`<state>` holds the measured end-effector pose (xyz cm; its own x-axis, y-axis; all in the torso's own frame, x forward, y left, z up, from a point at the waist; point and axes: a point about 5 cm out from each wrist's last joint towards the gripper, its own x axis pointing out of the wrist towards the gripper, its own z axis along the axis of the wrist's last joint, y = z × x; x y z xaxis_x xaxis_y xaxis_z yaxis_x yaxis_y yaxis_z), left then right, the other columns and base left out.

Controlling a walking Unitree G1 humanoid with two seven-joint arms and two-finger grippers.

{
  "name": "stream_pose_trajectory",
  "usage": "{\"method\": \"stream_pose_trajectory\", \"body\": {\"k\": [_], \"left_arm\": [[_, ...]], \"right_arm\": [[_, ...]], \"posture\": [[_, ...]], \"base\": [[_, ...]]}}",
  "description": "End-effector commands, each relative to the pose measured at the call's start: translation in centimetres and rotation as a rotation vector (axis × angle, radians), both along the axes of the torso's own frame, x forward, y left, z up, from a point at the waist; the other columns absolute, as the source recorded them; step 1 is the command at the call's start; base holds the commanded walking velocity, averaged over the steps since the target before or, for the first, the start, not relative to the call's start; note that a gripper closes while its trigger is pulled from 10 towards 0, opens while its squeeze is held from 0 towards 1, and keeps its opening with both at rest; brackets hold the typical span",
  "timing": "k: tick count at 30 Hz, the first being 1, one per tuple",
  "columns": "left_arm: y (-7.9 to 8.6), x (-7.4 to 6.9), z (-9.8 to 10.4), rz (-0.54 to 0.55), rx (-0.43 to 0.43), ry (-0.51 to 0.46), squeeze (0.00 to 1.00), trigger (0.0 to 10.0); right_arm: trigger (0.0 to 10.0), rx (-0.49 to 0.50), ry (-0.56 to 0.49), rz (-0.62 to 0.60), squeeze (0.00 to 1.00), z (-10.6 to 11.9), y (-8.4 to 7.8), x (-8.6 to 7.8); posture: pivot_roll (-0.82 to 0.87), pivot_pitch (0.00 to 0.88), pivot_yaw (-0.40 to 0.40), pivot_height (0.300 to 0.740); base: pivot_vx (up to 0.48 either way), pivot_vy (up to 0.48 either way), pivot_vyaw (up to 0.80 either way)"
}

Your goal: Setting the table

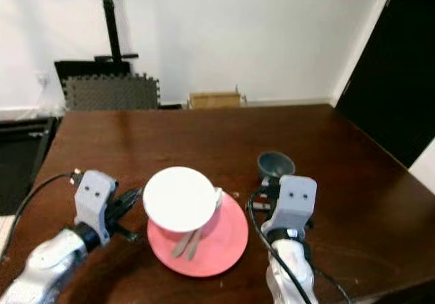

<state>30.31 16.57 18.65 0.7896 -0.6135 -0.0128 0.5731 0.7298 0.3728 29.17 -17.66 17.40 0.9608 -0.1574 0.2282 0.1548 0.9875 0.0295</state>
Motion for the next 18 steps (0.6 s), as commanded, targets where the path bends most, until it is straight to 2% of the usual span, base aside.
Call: {"method": "stream_pose_trajectory", "body": {"k": [1,2,4,6,7,8,9,13,15,16,17,18], "left_arm": [[-0.4,-0.1,0.8,-0.080,0.041,-0.026,0.00,10.0],[0.0,0.1,1.4,-0.113,0.094,-0.045,0.00,10.0],[-0.2,0.1,2.4,-0.257,0.251,-0.074,0.00,10.0],[-0.7,0.3,2.4,-0.388,0.419,-0.092,0.00,10.0],[-1.0,0.4,2.4,-0.431,0.474,-0.093,0.00,10.0],[-1.2,0.6,2.4,-0.467,0.519,-0.097,0.18,10.0],[-1.5,1.1,2.6,-0.485,0.544,-0.102,1.00,10.0],[-2.6,2.5,3.2,-0.583,0.662,-0.089,1.00,10.0],[-2.7,3.0,3.2,-0.624,0.762,-0.094,1.00,10.0],[-2.5,3.3,3.6,-0.675,0.865,-0.094,1.00,10.0],[-2.5,3.3,3.6,-0.675,0.865,-0.094,1.00,10.0],[-2.3,3.5,4.9,-0.703,0.912,-0.108,1.00,10.0]], "right_arm": [[10.0,-0.001,0.011,-0.011,0.00,-0.2,-0.4,0.0],[10.0,-0.002,0.010,-0.009,0.00,-0.2,-0.4,0.1],[10.0,-0.002,0.005,-0.001,0.00,0.0,-0.4,0.4],[10.0,-0.005,-0.006,0.014,0.00,0.4,-0.1,0.8],[10.0,-0.007,-0.011,0.021,0.00,0.6,0.0,1.0],[10.0,-0.009,-0.017,0.027,0.00,0.8,0.1,1.1],[10.0,-0.011,-0.022,0.031,0.00,1.1,0.2,1.2],[10.0,-0.013,-0.035,0.030,0.00,1.6,0.1,1.4],[10.0,-0.016,-0.038,0.028,0.00,1.7,0.0,1.4],[10.0,-0.020,-0.041,0.023,0.00,1.8,-0.1,1.2],[10.0,-0.020,-0.041,0.023,0.00,1.8,-0.1,1.2],[10.0,-0.022,-0.044,0.013,0.00,1.9,-0.3,1.0]], "posture": [[0.02,0.008,-0.012,0.740],[0.02,0.009,-0.014,0.740],[0.03,0.011,-0.026,0.740],[0.04,0.014,-0.027,0.740],[0.04,0.014,-0.027,0.740],[0.04,0.019,-0.025,0.740],[0.04,0.021,-0.025,0.740],[0.03,0.038,-0.025,0.740],[0.01,0.048,-0.013,0.740],[0.00,0.053,-0.007,0.740],[0.00,0.053,-0.007,0.740],[-0.01,0.056,0.002,0.740]], "base": [[0.000,0.000,0.00],[0.000,0.000,0.00],[0.000,0.000,0.00],[0.000,0.000,0.00],[0.000,0.000,0.00],[0.000,0.000,0.00],[0.000,0.000,0.00],[0.000,0.000,0.00],[0.000,0.000,0.00],[0.000,0.000,0.00],[0.000,0.000,0.00],[0.000,0.000,0.00]]}}
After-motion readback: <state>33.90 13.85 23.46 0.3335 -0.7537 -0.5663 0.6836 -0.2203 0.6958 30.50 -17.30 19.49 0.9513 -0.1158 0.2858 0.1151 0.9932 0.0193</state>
